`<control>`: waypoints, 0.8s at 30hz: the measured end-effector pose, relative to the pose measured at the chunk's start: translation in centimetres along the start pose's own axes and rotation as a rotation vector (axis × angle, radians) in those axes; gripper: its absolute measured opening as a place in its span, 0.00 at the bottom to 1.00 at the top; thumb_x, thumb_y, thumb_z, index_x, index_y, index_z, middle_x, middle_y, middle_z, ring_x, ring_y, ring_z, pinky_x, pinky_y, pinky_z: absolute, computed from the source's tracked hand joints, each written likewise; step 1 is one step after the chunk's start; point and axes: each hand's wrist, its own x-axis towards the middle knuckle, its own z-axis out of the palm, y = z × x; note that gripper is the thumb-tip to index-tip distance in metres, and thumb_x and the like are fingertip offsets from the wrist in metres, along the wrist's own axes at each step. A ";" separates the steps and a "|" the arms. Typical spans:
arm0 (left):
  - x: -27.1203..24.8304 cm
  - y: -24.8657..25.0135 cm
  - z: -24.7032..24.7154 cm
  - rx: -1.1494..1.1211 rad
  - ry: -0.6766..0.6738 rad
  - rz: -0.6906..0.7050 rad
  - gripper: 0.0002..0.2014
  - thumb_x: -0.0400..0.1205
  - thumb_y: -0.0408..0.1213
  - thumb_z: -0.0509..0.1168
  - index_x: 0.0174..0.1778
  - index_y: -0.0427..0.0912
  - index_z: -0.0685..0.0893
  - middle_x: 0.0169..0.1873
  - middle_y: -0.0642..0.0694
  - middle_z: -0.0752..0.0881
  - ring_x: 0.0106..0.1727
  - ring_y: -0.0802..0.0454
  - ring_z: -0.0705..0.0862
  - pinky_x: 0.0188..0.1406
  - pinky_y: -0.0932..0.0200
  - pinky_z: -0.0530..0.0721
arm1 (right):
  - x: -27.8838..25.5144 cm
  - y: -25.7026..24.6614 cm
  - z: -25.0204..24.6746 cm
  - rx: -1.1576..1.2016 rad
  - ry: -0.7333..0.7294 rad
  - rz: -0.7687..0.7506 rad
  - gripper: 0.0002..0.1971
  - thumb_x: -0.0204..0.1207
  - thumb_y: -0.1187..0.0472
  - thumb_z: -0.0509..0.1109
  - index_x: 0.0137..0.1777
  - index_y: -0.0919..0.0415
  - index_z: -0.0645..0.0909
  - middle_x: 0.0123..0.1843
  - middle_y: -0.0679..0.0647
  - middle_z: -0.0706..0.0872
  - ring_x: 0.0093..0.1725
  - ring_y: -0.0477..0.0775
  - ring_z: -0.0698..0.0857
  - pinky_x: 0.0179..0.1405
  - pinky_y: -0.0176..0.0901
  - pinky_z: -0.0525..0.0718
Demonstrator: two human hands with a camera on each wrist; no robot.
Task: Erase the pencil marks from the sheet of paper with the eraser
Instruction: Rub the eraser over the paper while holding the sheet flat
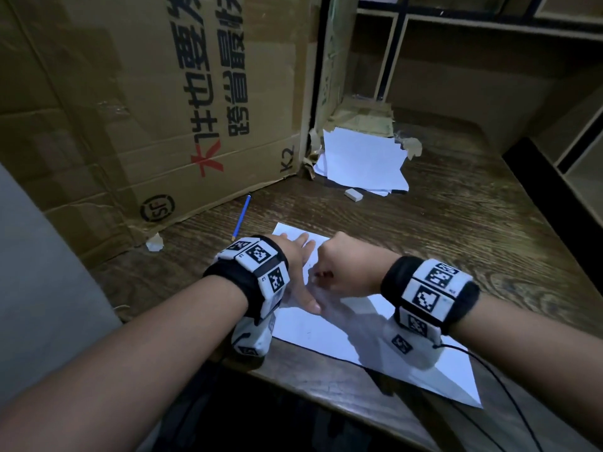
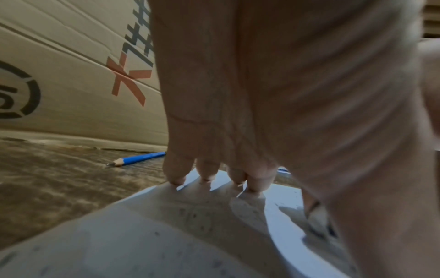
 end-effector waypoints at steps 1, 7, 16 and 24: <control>0.0 0.1 -0.1 0.009 -0.005 -0.004 0.71 0.62 0.74 0.75 0.87 0.56 0.32 0.86 0.56 0.30 0.88 0.41 0.36 0.84 0.36 0.50 | 0.3 0.5 -0.2 0.014 0.017 0.020 0.15 0.75 0.52 0.67 0.33 0.60 0.86 0.24 0.49 0.76 0.26 0.49 0.75 0.31 0.47 0.79; -0.1 0.1 -0.1 0.062 0.013 -0.023 0.71 0.62 0.78 0.72 0.87 0.53 0.31 0.86 0.56 0.31 0.89 0.44 0.43 0.83 0.41 0.56 | 1.4 2.0 0.4 0.075 0.156 0.151 0.16 0.76 0.60 0.65 0.26 0.61 0.75 0.26 0.56 0.75 0.29 0.62 0.78 0.34 0.55 0.87; -0.2 0.1 -0.3 0.060 -0.006 -0.026 0.71 0.62 0.78 0.71 0.87 0.53 0.31 0.86 0.57 0.30 0.89 0.46 0.43 0.83 0.44 0.56 | 0.2 2.3 0.5 0.041 0.109 0.030 0.13 0.73 0.58 0.65 0.32 0.65 0.84 0.26 0.56 0.81 0.28 0.57 0.77 0.31 0.48 0.75; 0.4 0.8 0.5 0.175 0.043 -0.043 0.74 0.60 0.81 0.68 0.87 0.46 0.31 0.86 0.49 0.31 0.86 0.38 0.58 0.80 0.42 0.68 | -2.2 0.3 1.4 0.043 -0.001 -0.075 0.11 0.77 0.53 0.68 0.37 0.56 0.88 0.30 0.53 0.83 0.28 0.47 0.73 0.34 0.49 0.79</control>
